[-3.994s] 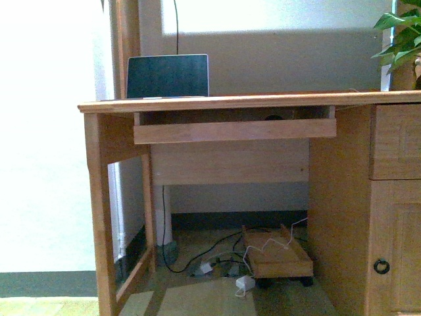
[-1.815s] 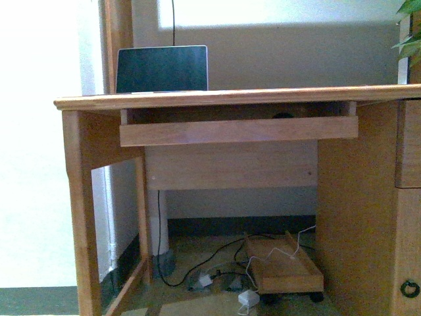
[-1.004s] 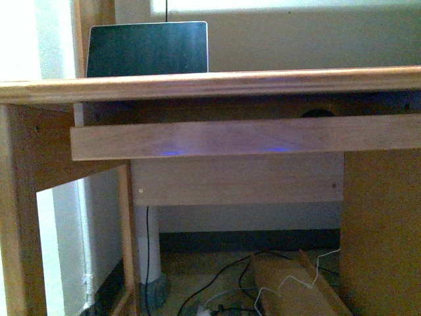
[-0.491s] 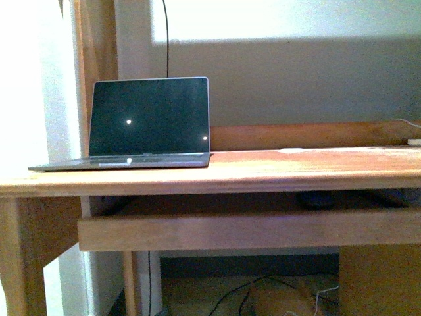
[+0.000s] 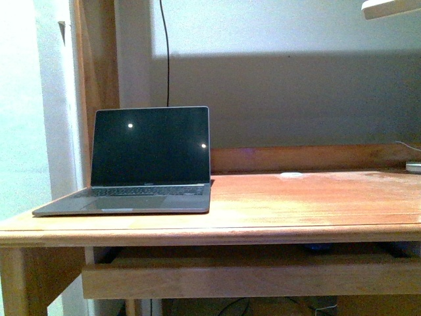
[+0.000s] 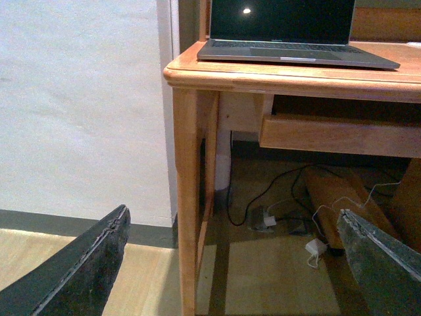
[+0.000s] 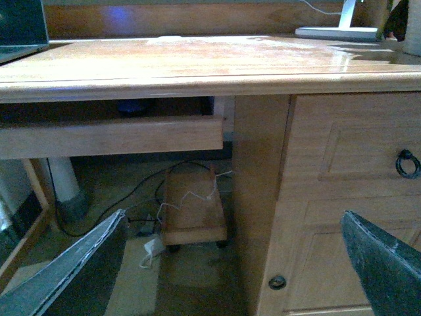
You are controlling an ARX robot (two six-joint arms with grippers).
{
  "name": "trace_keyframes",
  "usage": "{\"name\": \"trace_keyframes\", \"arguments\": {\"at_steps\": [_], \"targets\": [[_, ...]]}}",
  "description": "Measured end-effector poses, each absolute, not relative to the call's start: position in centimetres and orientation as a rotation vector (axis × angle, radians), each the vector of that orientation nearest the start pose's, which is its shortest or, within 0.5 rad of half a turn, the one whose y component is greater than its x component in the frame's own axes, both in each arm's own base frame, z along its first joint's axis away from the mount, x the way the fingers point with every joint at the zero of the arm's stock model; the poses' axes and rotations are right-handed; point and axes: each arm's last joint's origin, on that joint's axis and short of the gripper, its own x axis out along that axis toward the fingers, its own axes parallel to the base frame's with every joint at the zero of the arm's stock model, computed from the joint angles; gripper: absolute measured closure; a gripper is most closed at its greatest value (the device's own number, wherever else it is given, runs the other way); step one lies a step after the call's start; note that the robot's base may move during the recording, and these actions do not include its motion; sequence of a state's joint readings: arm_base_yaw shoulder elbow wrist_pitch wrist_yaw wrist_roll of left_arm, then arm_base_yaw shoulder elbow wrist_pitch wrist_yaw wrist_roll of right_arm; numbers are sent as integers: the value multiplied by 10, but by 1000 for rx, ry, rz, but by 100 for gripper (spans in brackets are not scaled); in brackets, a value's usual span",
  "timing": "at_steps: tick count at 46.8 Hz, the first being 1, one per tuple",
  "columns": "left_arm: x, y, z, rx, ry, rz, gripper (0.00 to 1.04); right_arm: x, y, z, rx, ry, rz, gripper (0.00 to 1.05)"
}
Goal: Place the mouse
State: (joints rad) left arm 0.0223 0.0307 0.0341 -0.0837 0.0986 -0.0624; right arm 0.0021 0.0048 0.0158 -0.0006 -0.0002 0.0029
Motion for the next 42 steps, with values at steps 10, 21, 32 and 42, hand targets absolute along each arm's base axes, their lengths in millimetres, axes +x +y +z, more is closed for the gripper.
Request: {"name": "trace_keyframes", "arguments": {"at_steps": [10,21,32,42], "targets": [[124,-1,167,8,214,-212,8,97,0,169,3,-11,3,7],[200,15,172,529,124,-219,8,97,0,169,3,-11,3,7],[272,20,159,940,16,-283,8,97,0,169,3,-11,3,7],[312,4,148,1085,-81,-438,8,97,0,169,3,-11,3,7]]}}
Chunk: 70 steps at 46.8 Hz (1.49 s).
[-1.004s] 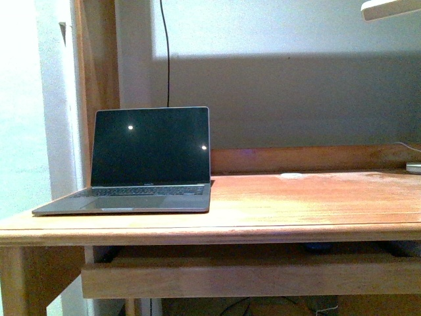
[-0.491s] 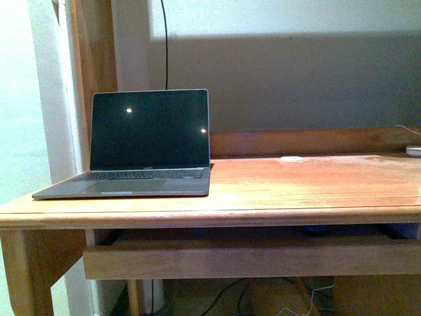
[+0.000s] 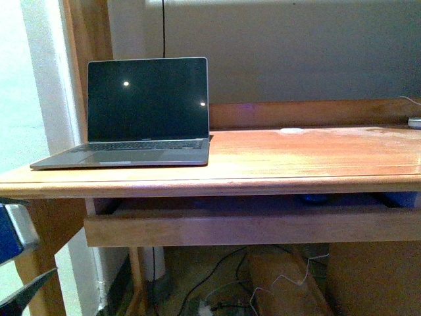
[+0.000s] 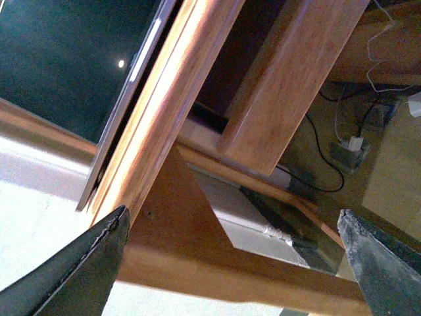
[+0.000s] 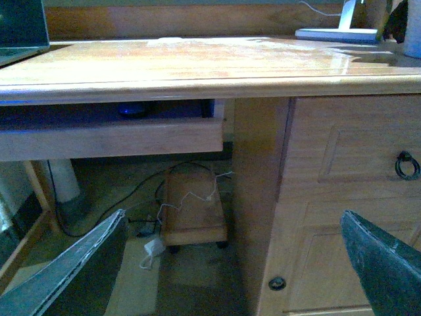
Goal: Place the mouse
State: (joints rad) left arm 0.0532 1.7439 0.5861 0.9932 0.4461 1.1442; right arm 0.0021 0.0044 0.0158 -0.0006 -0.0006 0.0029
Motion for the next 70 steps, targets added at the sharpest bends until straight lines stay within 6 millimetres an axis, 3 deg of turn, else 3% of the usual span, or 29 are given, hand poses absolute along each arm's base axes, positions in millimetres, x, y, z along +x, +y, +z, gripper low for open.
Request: {"name": "trace_keyframes", "arguments": {"at_steps": [30,40,60,70], "targets": [[403,-4,115,1227,-130,-570,8,97,0,169,3,-11,3,7],[421,-9,106,1263,-173,-635,8,97,0,168,3,-10,3,7],[425,-15,98,1246,-203,-711,8,97,0,169,3,-11,3,7],[417,-16,98,1192,-46,-778,8,97,0,169,3,-11,3,7]]}}
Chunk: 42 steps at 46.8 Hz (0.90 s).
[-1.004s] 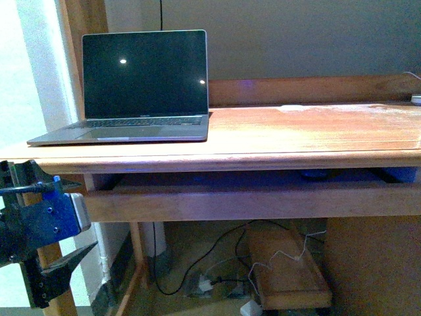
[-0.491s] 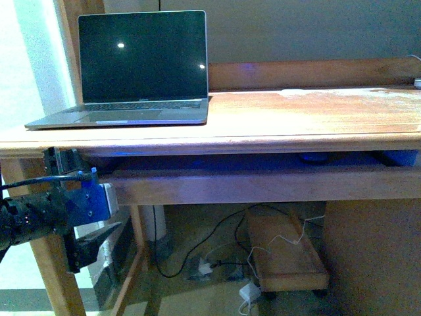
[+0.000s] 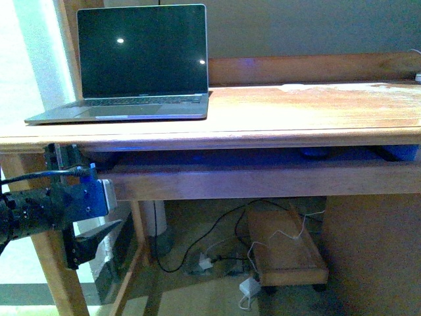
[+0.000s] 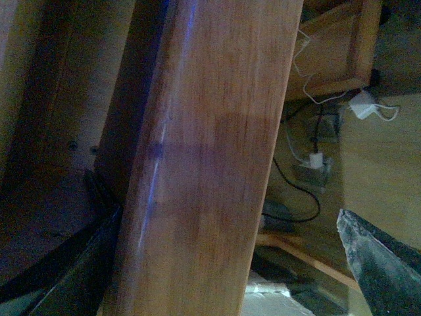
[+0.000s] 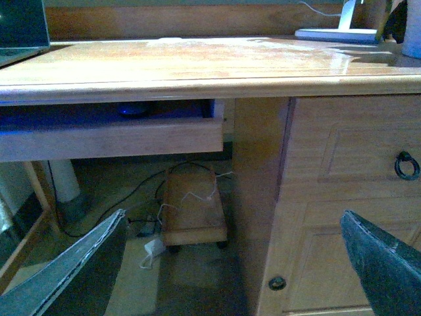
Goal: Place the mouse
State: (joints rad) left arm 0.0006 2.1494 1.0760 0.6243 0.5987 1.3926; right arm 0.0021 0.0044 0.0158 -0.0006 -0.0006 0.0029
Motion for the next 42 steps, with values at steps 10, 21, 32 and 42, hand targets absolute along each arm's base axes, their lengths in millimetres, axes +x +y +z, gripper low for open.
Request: {"name": "trace_keyframes", "arguments": {"at_steps": [10,21,32,42], "targets": [[380,-19,114,1022,112,-899,7,97,0,169,3,-11,3,7],[332,-32,121,801,170,-982,8,97,0,169,3,-11,3,7],[283,-53,135,500,219,-1007,8,97,0,169,3,-11,3,7],[250,-60,163,246,214,-957,8,97,0,169,3,-11,3,7]]}}
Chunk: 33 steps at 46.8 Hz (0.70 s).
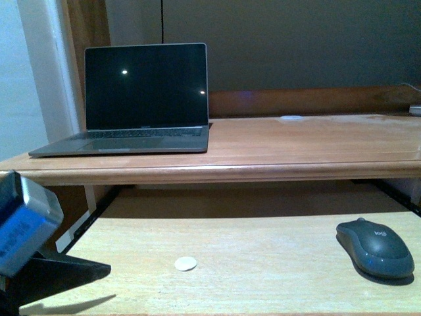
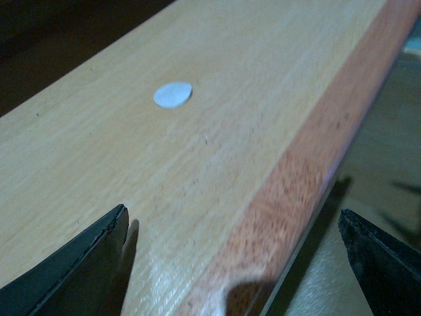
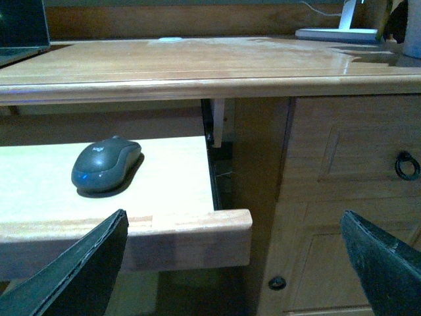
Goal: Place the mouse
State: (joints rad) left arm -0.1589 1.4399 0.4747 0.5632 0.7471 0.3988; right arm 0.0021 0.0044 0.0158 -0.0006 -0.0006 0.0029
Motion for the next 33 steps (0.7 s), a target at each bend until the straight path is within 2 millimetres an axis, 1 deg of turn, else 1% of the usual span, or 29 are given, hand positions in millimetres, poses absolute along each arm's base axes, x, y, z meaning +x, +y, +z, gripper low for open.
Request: {"name": "trace_keyframes", "arguments": {"at_steps": [1,4,6,7,10,13,18,22,24,26,29,33], "targets": [[249,-60,166,232,212,-944,8,97,0,169,3,-11,3,7],[243,-61,183,184,169,-880,8,97,0,169,3,-11,3,7],[239,-60,195,130,138,-818,8,97,0,169,3,-11,3,7],[236,-59,204,97,112,-773,8,97,0,169,3,-11,3,7],[219,-53,228,-58,72,-622,8,97,0,169,3,-11,3,7],[196,-46,241,-187,67,-461,8,97,0,169,3,-11,3,7],[163,-42,242,-244,89,-312,8,97,0,169,3,-11,3,7],[119,-40,236,-249,95,-199,8,97,0,169,3,-11,3,7],[104,-40,233,-255,59,-187,8,97,0,169,3,-11,3,7],[99,-39,232,-265,33,-189,8,97,0,169,3,-11,3,7],[98,-37,229,-265,14,-161,8,97,0,169,3,-11,3,7],[98,-33,217,-167,5,-60,20,97,0,169,3,-11,3,7]]}}
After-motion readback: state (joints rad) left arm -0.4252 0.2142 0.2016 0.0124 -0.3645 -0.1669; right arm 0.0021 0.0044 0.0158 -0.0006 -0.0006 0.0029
